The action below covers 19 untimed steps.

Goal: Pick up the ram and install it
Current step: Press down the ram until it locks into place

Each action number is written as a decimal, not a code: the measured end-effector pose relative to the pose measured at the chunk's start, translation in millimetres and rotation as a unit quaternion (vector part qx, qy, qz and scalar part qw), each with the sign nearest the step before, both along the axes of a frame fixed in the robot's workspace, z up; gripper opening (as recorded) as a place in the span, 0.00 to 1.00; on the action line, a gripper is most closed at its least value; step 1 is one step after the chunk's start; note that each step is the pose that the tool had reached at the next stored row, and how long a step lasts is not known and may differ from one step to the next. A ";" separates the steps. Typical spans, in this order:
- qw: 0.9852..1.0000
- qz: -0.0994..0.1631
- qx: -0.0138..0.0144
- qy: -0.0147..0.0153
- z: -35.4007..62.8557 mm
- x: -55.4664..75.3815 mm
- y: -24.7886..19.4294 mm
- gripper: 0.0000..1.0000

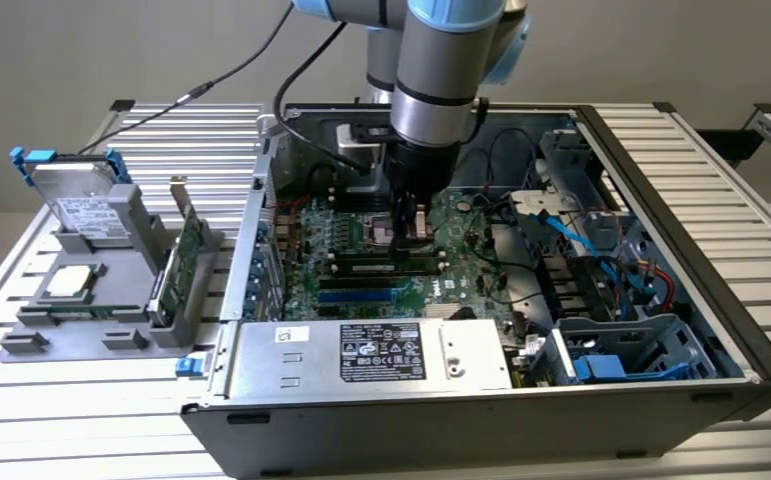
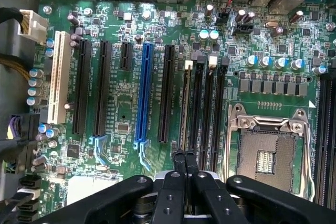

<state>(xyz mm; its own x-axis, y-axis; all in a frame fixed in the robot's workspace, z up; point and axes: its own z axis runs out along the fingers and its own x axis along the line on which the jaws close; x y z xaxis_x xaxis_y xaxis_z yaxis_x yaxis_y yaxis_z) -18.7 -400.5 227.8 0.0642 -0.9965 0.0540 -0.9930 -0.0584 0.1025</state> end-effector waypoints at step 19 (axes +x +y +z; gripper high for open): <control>1.000 0.000 -0.001 0.005 15.3 0.0 -0.2 0.10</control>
<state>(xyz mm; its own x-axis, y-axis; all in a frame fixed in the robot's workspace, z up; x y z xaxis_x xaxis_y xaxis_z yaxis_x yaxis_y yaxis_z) -18.8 -400.7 243.1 0.0648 -0.9964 0.0552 -0.9920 -0.0583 0.1121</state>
